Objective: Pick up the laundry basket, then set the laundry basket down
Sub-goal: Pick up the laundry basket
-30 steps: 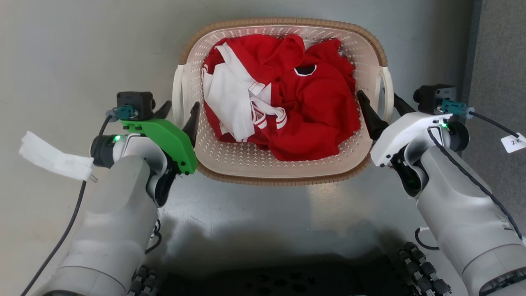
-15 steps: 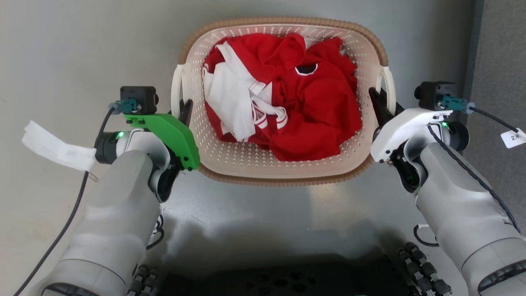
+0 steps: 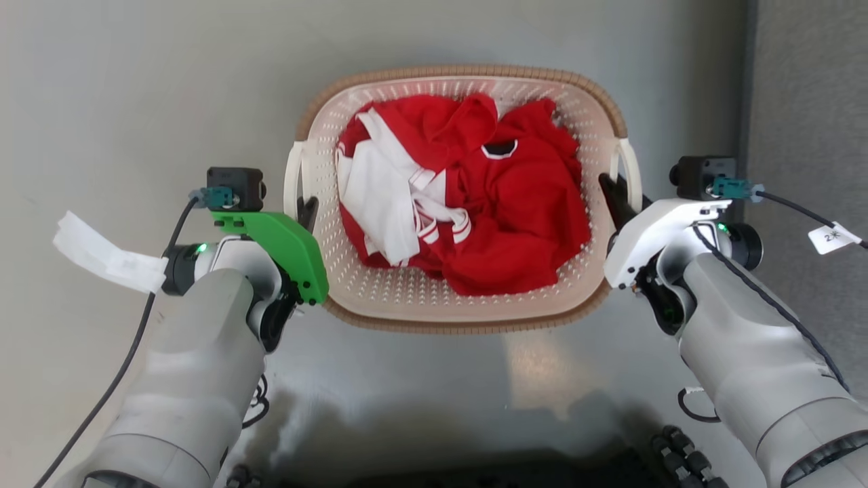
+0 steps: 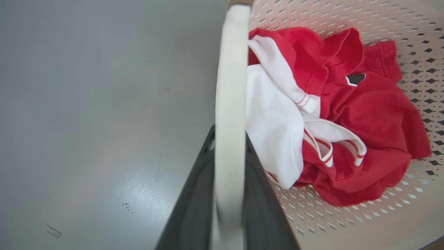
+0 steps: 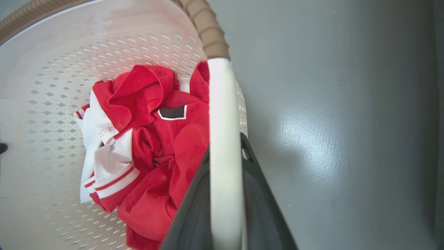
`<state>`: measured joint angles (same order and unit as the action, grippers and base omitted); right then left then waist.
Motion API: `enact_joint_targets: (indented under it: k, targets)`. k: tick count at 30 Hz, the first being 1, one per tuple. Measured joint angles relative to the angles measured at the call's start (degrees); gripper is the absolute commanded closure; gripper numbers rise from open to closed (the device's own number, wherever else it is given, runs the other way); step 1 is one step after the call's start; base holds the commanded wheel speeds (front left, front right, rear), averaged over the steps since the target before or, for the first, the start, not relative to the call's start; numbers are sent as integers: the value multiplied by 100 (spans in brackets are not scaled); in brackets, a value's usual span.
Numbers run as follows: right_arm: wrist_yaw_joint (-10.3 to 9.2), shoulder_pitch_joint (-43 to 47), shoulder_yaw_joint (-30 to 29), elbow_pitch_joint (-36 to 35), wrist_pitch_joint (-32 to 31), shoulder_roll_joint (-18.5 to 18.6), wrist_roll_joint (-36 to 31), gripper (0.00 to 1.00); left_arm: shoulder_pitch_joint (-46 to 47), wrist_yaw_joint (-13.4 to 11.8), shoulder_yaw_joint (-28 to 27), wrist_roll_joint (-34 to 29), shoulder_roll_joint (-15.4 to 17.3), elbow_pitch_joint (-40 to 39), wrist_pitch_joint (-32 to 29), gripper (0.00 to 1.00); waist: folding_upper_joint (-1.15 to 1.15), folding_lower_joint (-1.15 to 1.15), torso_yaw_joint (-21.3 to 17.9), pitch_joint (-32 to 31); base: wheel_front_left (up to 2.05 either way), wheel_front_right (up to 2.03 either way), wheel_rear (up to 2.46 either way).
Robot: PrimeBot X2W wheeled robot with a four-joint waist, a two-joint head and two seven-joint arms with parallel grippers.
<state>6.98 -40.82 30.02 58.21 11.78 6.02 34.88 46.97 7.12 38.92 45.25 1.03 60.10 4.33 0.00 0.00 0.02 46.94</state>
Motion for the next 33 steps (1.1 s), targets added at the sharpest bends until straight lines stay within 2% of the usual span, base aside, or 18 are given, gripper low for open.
enact_joint_targets:
  k: [15,33]
  targets:
    - [5,51,344,416,-476,-112,348,100,-415,19,167,392,-13,258,-204,100,0,0,-155,-1081,0,0,0]
    - [9,514,633,877,-1221,-258,693,100,-1112,43,332,813,-41,443,-668,100,0,-1,-341,-2566,0,0,0]
